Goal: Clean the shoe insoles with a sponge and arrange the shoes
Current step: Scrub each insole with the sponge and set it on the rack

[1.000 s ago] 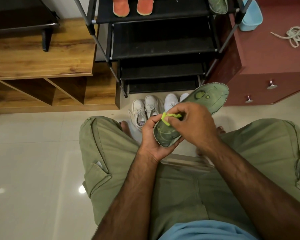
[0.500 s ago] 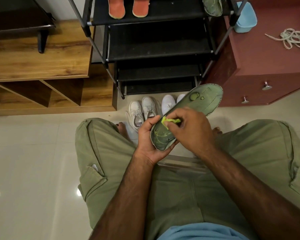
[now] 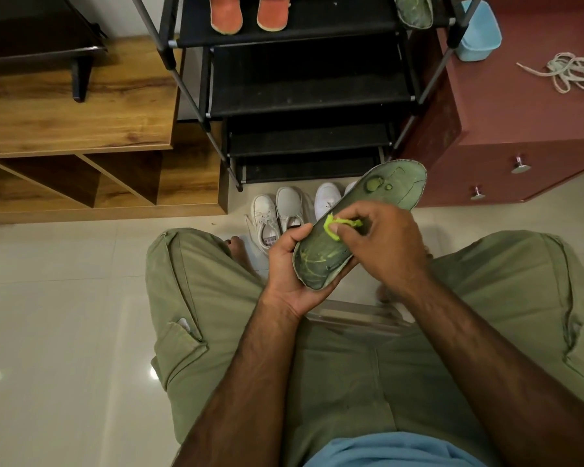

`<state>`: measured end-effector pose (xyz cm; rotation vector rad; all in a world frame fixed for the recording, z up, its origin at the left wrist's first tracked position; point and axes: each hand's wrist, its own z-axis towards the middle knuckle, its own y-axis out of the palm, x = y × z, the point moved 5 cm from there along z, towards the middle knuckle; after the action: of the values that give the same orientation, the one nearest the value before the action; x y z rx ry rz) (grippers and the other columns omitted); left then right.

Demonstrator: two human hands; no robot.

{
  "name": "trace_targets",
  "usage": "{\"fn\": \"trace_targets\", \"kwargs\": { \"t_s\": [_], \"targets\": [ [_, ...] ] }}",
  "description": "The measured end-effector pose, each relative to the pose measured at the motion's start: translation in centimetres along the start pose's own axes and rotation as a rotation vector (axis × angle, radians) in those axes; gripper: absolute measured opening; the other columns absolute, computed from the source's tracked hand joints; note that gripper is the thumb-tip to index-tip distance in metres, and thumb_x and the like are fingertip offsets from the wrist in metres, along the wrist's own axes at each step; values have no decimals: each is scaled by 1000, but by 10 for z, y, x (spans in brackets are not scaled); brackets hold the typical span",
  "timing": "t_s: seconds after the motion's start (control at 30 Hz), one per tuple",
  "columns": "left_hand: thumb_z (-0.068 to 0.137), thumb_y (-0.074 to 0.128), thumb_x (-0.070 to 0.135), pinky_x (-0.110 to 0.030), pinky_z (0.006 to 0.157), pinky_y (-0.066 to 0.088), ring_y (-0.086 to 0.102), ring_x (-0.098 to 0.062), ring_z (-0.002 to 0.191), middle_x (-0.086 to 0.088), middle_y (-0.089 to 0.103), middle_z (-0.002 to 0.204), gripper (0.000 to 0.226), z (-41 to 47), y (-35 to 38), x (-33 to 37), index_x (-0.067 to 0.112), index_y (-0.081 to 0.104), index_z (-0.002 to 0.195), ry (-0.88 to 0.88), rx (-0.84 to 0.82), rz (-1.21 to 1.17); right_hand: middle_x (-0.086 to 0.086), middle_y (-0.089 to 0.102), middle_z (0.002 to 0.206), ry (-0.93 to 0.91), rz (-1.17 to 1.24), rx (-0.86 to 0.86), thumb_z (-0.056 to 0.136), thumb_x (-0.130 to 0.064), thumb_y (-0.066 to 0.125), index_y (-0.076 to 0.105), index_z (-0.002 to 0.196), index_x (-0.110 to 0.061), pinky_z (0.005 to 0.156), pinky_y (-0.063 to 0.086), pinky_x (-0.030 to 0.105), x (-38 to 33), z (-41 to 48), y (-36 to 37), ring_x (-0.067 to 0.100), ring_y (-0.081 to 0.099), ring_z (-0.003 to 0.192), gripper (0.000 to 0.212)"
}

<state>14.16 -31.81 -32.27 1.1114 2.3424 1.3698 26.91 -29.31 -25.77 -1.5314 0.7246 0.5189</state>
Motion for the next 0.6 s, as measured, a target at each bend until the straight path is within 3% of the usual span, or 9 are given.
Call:
{"fn": "trace_targets", "kwargs": {
  "t_s": [0.07, 0.2, 0.33, 0.5, 0.6],
  "targets": [
    [99, 41, 31, -45, 98, 55, 65, -33, 112, -22, 66, 122, 47, 0, 0, 1, -2, 70, 117, 5, 11, 0, -16, 71, 94, -6, -43, 52, 90, -37, 76, 76, 102, -33, 76, 59, 40, -1, 0, -1, 3, 64, 83, 13],
    [96, 49, 36, -32, 90, 50, 65, -24, 97, -12, 69, 101, 42, 1, -6, 1, 3, 73, 100, -6, 37, 50, -16, 69, 93, -145, -26, -153, 89, -38, 77, 76, 102, -34, 74, 59, 37, -18, -12, 19, 2, 64, 81, 14],
    [97, 46, 32, -40, 94, 54, 67, -28, 106, -16, 69, 114, 41, 0, -2, 1, 2, 69, 114, 1, 23, 23, -15, 69, 96, -53, -58, 5, 90, -41, 75, 75, 103, -34, 74, 58, 38, -12, -2, 5, 4, 63, 83, 15],
    [96, 49, 40, -32, 83, 54, 66, -22, 95, -11, 69, 100, 42, 0, -5, 0, 5, 72, 100, -11, 24, 56, -15, 65, 94, -166, -52, -128, 89, -38, 77, 74, 103, -35, 74, 59, 36, -26, -15, 20, 2, 62, 81, 14],
    [96, 47, 36, -37, 88, 56, 67, -26, 102, -14, 69, 110, 41, 1, -3, 0, 4, 68, 112, 3, 19, 44, -15, 67, 96, -93, -73, -18, 90, -41, 75, 74, 103, -35, 74, 58, 38, -18, -4, 9, 4, 63, 83, 14]
  ]
}}
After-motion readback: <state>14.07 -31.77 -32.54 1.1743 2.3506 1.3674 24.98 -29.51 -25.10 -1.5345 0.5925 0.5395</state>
